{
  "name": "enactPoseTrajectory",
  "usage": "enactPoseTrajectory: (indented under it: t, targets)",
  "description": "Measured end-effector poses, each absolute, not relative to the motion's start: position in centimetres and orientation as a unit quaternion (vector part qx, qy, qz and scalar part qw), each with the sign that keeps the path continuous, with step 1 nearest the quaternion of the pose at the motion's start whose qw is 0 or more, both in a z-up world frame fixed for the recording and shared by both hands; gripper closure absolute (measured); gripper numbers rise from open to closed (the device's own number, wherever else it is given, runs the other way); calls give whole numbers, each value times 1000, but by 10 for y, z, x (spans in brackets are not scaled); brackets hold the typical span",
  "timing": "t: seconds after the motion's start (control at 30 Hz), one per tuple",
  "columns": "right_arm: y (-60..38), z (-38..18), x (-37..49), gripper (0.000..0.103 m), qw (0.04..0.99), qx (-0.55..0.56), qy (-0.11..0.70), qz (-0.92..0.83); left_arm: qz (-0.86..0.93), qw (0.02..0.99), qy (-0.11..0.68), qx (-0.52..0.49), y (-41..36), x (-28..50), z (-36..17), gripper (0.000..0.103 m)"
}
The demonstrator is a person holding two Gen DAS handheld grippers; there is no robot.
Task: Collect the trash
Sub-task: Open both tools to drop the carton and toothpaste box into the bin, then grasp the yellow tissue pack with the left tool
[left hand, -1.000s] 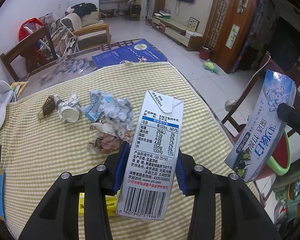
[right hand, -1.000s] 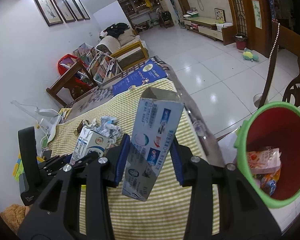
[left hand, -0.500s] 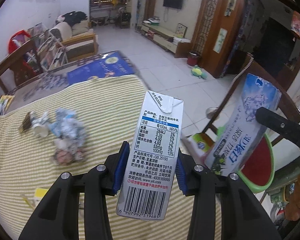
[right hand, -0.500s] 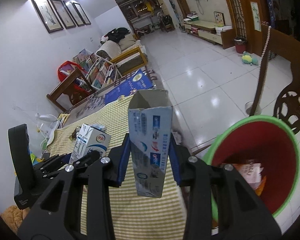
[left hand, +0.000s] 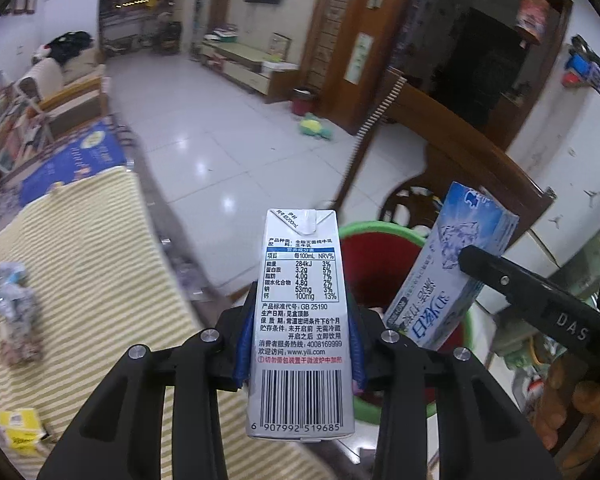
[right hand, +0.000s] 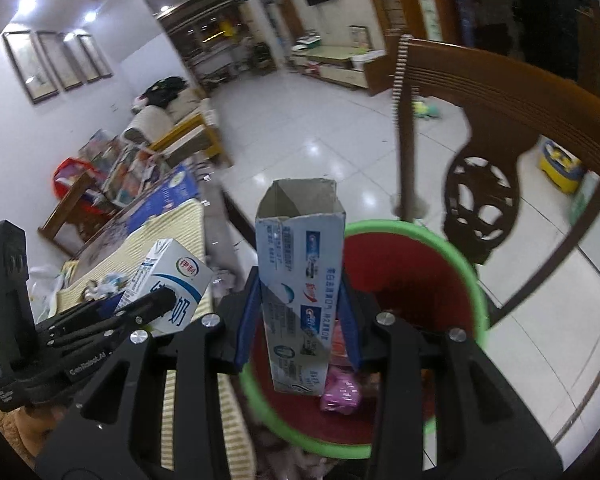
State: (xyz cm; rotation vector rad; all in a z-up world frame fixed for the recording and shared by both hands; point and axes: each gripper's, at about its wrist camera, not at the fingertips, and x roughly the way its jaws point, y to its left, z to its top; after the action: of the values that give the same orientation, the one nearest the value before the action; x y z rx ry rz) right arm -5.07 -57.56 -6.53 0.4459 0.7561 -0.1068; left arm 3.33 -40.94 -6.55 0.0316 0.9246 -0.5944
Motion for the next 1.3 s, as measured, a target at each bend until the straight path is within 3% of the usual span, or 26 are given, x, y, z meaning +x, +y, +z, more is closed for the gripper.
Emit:
enactPoseTrajectory:
  t: [0.23, 0.27, 0.33, 0.37, 0.6, 0.83, 1.1, 1.3]
  targets:
    - [-600, -69, -66, 67, 902, 224, 360, -82, -318, 836, 446, 22, -449, 36, -68, 68]
    - [-604, -69, -69, 66, 901, 228, 358, -90, -320, 835, 446, 24, -453, 36, -69, 56]
    - [-609, -69, -72, 52, 900, 238, 349, -104, -320, 837, 443, 28, -456, 36, -68, 25]
    - [-610, -69, -74, 45, 901, 242, 344, -108, -319, 840, 438, 26, -455, 36, -66, 25]
    - [-601, -64, -69, 45, 906, 240, 336, -95, -296, 856, 422, 30, -421, 38, -59, 25]
    - [-555, -63, -44, 45, 908, 231, 348, -46, -256, 870, 418, 59, -330, 33, -65, 22]
    - [-470, -73, -20, 42, 898, 222, 380, 16, -210, 845, 434, 232, -197, 15, -93, 16]
    - [-400, -78, -13, 39, 889, 209, 405, 42, -238, 760, 475, 374, -137, 8, -145, 16]
